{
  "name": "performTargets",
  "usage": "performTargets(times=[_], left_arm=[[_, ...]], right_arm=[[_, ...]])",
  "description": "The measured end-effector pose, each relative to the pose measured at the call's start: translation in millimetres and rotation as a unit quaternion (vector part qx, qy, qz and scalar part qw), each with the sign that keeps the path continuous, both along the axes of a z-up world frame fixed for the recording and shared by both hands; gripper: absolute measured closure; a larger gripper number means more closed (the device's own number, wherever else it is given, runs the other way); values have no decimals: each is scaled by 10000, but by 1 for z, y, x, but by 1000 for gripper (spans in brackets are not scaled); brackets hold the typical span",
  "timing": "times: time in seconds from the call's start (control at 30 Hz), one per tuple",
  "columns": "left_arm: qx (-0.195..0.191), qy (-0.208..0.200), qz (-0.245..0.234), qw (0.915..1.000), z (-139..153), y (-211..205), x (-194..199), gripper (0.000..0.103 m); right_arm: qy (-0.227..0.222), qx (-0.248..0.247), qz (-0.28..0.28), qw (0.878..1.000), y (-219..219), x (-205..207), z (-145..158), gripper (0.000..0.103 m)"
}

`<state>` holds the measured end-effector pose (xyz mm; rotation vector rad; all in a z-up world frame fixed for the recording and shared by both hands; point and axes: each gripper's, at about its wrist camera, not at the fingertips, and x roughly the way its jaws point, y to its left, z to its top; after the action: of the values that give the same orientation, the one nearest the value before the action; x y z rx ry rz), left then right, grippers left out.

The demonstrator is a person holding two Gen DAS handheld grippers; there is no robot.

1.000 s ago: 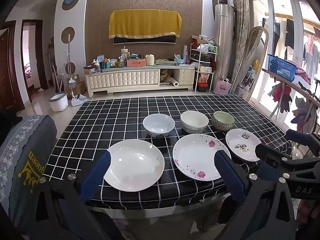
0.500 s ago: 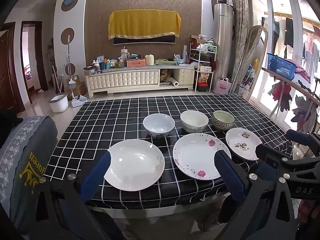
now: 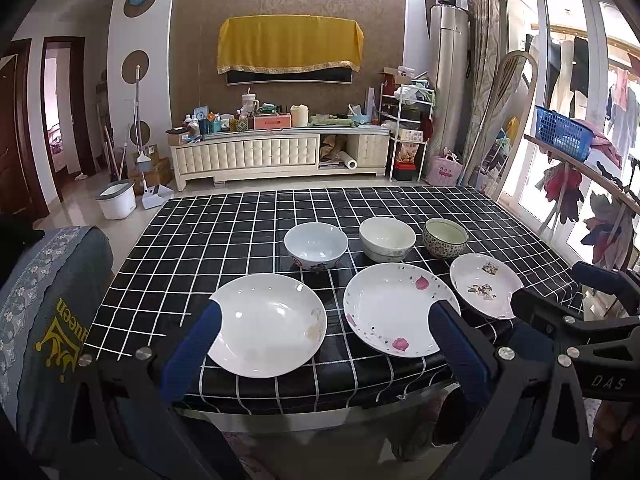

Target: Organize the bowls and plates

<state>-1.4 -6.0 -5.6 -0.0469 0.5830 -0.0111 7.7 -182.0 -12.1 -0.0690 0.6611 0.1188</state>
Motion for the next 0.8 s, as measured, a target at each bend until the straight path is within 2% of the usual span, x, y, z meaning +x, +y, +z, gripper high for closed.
performTargets(times=[0.8], left_arm=[[-35, 75, -32, 10000, 0, -3, -1, 1]], right_arm=[[103, 98, -14, 9999, -5, 0, -3, 0]])
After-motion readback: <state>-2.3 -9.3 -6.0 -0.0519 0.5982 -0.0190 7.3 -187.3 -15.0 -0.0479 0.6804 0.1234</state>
